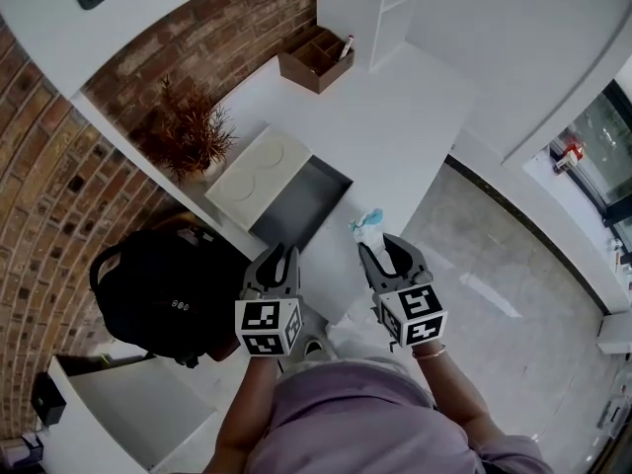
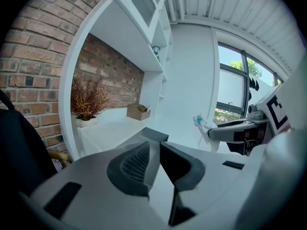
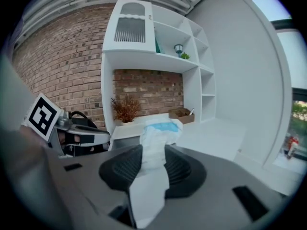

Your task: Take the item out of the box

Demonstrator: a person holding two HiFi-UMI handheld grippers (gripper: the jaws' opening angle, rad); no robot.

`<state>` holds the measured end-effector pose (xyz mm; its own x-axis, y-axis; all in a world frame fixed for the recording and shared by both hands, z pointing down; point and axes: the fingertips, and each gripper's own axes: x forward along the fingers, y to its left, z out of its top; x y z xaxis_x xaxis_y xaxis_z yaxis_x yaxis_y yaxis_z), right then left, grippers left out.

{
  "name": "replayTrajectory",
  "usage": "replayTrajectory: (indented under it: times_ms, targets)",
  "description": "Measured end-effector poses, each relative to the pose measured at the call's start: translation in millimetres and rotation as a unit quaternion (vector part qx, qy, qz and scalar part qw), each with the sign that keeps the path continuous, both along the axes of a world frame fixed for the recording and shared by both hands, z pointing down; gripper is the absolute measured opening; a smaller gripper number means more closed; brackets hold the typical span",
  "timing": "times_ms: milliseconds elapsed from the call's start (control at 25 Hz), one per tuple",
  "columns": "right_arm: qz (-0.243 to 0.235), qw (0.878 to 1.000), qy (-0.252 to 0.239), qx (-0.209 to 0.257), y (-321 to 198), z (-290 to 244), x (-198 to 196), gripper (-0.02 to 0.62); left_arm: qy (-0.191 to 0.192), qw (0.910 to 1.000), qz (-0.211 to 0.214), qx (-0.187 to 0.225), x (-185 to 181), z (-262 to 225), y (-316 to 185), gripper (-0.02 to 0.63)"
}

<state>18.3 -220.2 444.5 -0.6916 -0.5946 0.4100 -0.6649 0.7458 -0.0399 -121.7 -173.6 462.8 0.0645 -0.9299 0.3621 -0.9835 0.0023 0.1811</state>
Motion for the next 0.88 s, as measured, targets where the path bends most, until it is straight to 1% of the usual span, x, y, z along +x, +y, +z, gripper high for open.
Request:
replayTrajectory:
  times_ms: [440,640,880]
  targets:
    - [0.02,1.0,-0.022,-0.009,12,1,10,0.143,-0.002,1.0,0.005,-0.001,-2,0,-2,0.055]
    - [0.021,0.999,-0.02,-0.018,13,0,11,0.141,0.0,1.0,0.006,-0.003,-1,2,-4,0.055]
    - [0.026,0.999,-0.029,-0.001,5,-5,10,0.142,0.001,1.0,0.004,-0.004,-3,4,-9,0.055]
